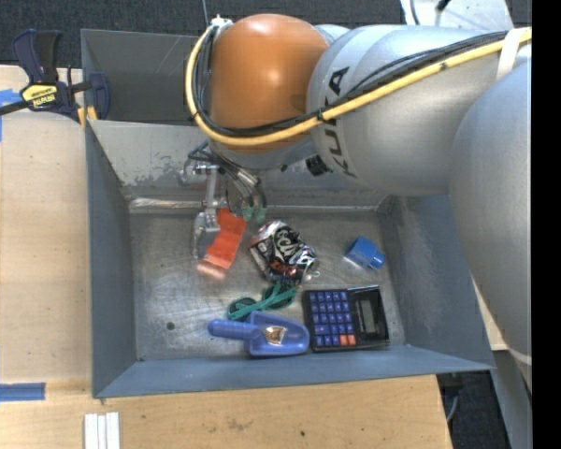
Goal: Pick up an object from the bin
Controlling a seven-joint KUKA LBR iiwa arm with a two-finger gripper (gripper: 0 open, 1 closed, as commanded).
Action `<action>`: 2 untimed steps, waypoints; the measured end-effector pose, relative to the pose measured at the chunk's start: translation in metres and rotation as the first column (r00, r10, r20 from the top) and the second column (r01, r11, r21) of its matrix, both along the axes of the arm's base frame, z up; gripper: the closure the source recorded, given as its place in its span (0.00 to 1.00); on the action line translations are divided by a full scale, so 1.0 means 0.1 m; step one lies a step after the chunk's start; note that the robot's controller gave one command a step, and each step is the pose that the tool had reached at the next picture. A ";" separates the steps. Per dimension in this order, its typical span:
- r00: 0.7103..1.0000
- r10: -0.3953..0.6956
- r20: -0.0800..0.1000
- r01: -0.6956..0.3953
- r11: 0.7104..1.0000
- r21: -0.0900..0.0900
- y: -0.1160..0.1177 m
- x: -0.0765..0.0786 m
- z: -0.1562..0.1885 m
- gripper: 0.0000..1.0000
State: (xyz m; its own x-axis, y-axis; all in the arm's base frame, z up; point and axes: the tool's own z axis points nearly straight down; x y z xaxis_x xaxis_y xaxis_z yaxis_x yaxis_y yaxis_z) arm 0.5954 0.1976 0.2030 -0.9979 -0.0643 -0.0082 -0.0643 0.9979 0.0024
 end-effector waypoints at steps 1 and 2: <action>1.000 -0.021 -0.001 0.021 1.000 0.000 -0.17 0.13 -0.66 0.00; 0.998 0.062 -0.006 -0.062 0.998 -0.003 -0.32 -0.01 -1.16 0.00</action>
Offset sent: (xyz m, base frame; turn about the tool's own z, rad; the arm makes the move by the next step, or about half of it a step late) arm -0.0099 -0.0387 -0.1330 -0.0956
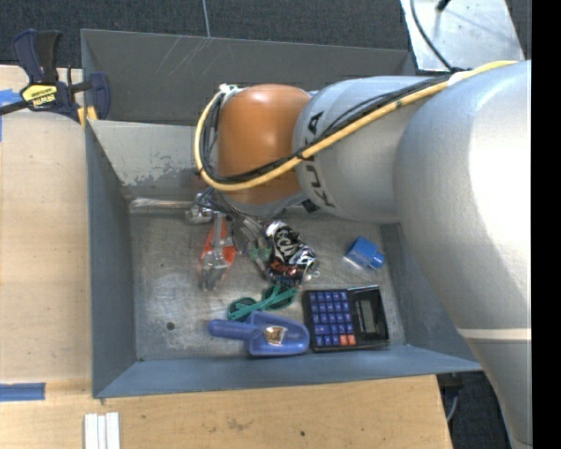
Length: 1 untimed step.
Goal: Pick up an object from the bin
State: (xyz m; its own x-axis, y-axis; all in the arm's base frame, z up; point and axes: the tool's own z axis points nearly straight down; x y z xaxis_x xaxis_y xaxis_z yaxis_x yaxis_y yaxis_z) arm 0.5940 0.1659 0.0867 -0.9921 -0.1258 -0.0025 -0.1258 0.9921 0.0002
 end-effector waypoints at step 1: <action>0.999 0.043 0.003 -0.043 0.999 0.004 -0.54 0.03 -0.11 0.00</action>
Offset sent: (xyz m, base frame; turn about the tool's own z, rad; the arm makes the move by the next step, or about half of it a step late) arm -0.0579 -0.0432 -0.0167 0.0249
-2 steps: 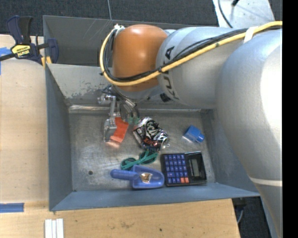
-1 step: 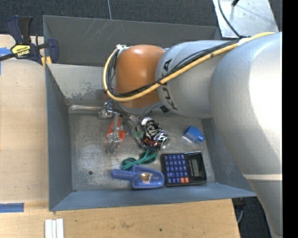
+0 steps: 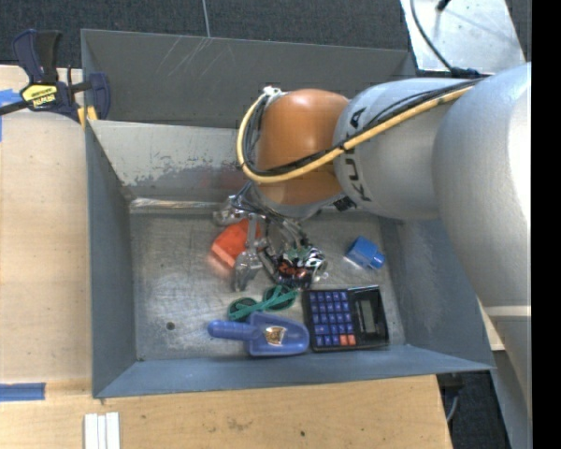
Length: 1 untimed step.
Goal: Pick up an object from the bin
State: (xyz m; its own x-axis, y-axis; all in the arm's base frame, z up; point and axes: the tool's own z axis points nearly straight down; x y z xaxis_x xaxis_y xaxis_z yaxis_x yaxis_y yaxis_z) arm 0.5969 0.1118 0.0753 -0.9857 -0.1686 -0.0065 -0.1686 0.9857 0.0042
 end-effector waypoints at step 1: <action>0.997 -0.070 0.019 0.070 0.998 0.004 0.12 -0.53 0.02 1.00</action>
Offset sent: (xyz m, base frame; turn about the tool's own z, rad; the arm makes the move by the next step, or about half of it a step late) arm 0.0000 0.0000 0.0000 0.0000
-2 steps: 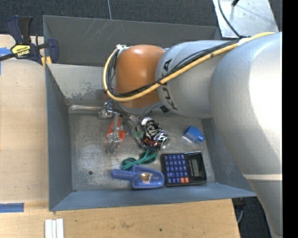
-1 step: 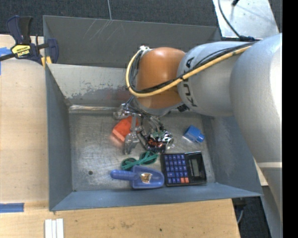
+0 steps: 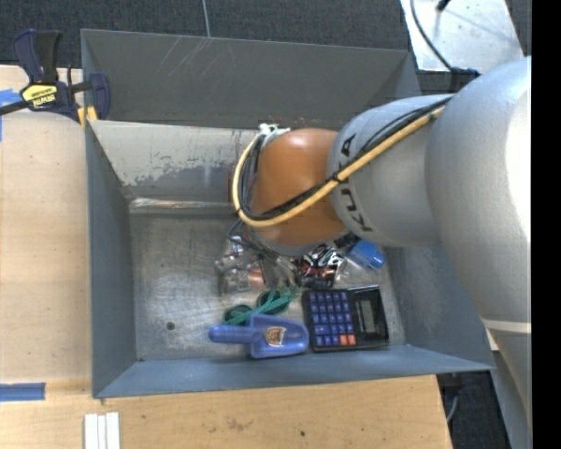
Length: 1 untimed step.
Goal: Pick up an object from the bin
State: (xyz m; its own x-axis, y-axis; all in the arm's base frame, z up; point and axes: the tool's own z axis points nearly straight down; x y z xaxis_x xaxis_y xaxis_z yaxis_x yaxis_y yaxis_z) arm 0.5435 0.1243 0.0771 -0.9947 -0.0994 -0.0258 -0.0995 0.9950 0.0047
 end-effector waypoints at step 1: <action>1.000 0.000 0.000 0.000 1.000 0.000 0.00 0.00 0.00 1.00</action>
Offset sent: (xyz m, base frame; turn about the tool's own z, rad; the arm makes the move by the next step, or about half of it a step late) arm -0.0501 0.0223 0.0540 -0.0072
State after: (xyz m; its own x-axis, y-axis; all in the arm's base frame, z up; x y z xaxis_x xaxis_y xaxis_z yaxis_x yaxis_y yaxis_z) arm 0.5435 0.1243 0.0771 -0.9947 -0.0996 -0.0256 -0.0998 0.9950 0.0048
